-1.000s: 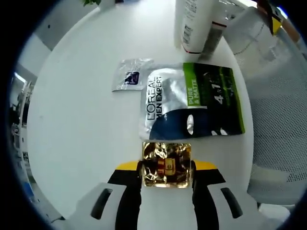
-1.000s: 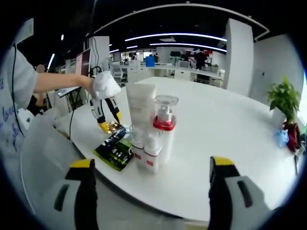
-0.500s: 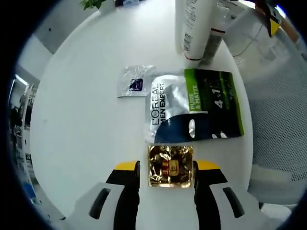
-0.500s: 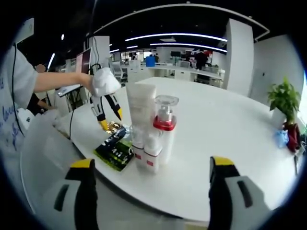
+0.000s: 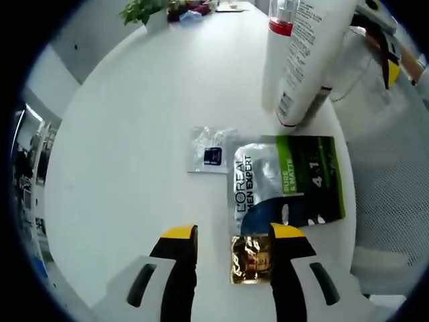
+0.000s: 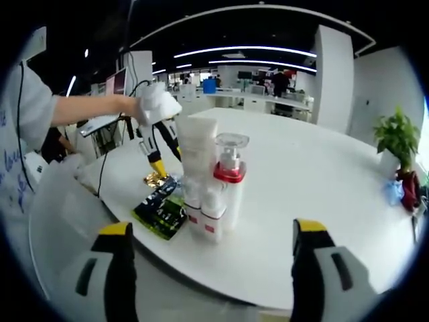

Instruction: Arrange the skincare products in the storage area until every visible bottle or jar stands upright without overlapping.

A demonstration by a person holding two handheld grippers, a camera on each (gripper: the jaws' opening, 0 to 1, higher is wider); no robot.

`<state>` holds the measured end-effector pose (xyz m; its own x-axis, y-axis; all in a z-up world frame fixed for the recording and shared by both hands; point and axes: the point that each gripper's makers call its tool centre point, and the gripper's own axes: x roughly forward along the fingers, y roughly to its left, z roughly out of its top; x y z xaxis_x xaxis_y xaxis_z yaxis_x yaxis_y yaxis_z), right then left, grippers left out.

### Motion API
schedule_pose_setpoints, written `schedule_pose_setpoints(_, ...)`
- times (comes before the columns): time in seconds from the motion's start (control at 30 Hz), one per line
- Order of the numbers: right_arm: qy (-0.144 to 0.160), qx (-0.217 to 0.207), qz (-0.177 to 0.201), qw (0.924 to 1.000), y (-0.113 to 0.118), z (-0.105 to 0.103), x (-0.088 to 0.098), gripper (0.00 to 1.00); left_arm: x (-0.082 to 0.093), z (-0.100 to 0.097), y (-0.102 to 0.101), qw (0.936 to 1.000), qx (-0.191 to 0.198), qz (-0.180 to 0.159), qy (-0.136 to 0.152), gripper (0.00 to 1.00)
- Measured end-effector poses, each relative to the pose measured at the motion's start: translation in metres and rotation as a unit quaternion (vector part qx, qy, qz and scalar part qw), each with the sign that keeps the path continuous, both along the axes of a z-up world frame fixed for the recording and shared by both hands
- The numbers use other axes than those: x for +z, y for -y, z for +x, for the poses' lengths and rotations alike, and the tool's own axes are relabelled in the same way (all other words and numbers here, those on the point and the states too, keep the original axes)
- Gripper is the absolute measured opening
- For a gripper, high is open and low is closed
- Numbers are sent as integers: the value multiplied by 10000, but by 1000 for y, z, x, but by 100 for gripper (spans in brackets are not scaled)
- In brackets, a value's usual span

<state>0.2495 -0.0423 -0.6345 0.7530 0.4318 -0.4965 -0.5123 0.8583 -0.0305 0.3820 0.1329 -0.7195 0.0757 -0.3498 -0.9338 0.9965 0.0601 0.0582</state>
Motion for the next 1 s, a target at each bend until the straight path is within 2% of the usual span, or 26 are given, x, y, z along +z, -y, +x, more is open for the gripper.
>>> schedule_pose_setpoints(0.53, -1, -25, 43, 10000, 1, 1, 1, 99, -6, 20, 42, 9995, -224, -222, -42, 26)
schedule_pose_setpoints(0.73, -31, -87, 99, 9999, 2, 1, 1, 99, -6, 25, 56, 9990, -302, -322, -44, 13)
schedule_pose_setpoints(0.9, -52, -133, 115, 9998, 3, 2, 0, 99, -10, 27, 65, 9986, -387, -342, -95, 14)
schedule_pose_setpoints(1.0, -58, -148, 106, 9998, 4, 2, 0, 99, -11, 28, 70, 9983, -402, -399, -123, 4)
